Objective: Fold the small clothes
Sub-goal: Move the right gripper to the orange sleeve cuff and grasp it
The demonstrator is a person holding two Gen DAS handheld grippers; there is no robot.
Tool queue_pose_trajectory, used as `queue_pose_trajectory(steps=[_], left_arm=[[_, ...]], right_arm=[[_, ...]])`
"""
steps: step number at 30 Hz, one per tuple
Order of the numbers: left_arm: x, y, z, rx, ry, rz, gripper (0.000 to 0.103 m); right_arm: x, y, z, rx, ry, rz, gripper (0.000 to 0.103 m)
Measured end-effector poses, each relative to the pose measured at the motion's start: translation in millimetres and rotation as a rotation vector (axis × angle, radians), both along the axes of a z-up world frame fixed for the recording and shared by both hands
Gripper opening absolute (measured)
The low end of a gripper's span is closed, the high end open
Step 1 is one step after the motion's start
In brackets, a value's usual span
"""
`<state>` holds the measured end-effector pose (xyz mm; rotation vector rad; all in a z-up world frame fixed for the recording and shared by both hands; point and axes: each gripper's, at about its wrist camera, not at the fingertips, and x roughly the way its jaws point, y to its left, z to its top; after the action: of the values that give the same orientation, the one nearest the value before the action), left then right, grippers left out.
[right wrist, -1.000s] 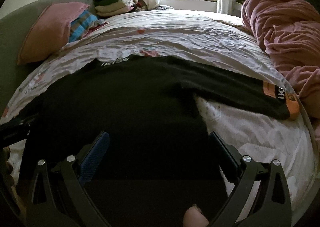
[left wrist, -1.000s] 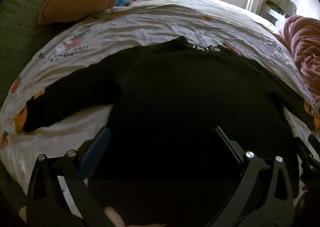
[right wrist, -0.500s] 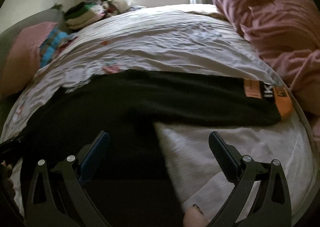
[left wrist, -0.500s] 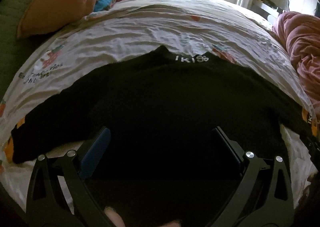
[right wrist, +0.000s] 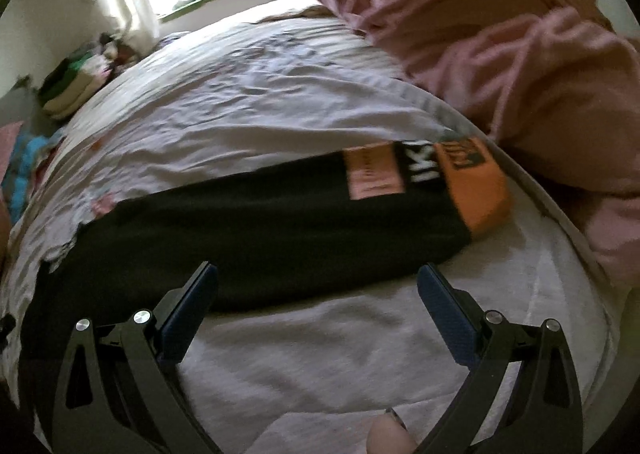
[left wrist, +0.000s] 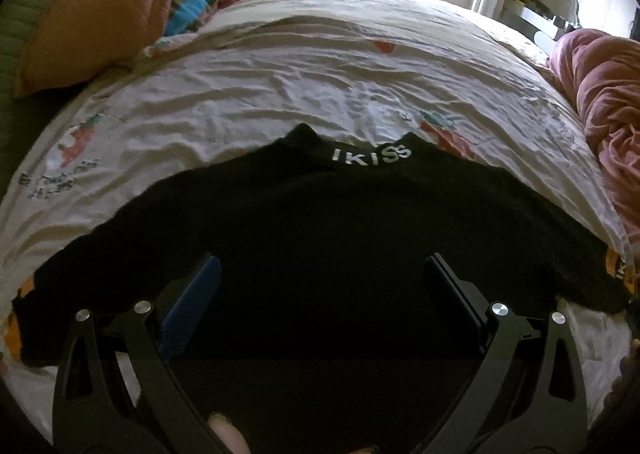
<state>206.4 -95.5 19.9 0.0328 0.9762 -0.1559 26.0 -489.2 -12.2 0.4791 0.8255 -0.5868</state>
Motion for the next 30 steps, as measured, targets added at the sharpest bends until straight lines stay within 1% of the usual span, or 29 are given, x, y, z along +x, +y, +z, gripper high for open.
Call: queue_pose_trajectory(steps=[4, 9, 11, 13, 17, 18, 19, 20, 21, 22, 24, 27, 30], left_arm=[[6, -14, -8, 0.028, -0.002, -0.011, 0.095], [9, -25, -23, 0.015, 0.018, -0.043, 0.095], [9, -30, -33, 0.049, 0.020, -0.067, 0.095], [9, -30, -40, 0.068, 0.025, -0.077, 0.095], [11, -21, -50, 0.062, 0.048, -0.065, 0.095], [11, -17, -52, 0.059, 0.048, -0.059, 0.095], [11, -14, -52, 0.060, 0.047, -0.055, 0.095], [12, -11, -52, 0.062, 0.044, -0.052, 0.095], [13, -7, -52, 0.063, 0.043, -0.049, 0.095], [14, -2, -52, 0.063, 0.044, -0.037, 0.095], [14, 5, -49, 0.037, 0.047, -0.025, 0.095], [13, 12, -42, 0.010, 0.039, -0.023, 0.095], [10, 18, -34, -0.008, 0.025, -0.023, 0.095]], right_arm=[[-7, -23, -12, 0.020, 0.025, -0.069, 0.099], [-15, -50, -26, 0.064, 0.046, -0.152, 0.099], [-14, -63, -34, 0.083, 0.062, -0.175, 0.099], [-12, -75, -41, 0.103, 0.069, -0.203, 0.099], [-10, -95, -47, 0.132, 0.004, -0.249, 0.099], [-10, -98, -46, 0.138, -0.016, -0.263, 0.092], [-11, -100, -45, 0.138, -0.031, -0.267, 0.083], [-10, -101, -43, 0.128, -0.039, -0.270, 0.066], [-10, -101, -41, 0.119, -0.045, -0.268, 0.052], [-9, -101, -40, 0.117, -0.056, -0.260, 0.045], [-10, -99, -35, 0.104, -0.089, -0.240, 0.021], [-11, -92, -21, 0.075, -0.150, -0.192, 0.017], [-7, -79, -3, 0.036, -0.202, -0.137, 0.015]])
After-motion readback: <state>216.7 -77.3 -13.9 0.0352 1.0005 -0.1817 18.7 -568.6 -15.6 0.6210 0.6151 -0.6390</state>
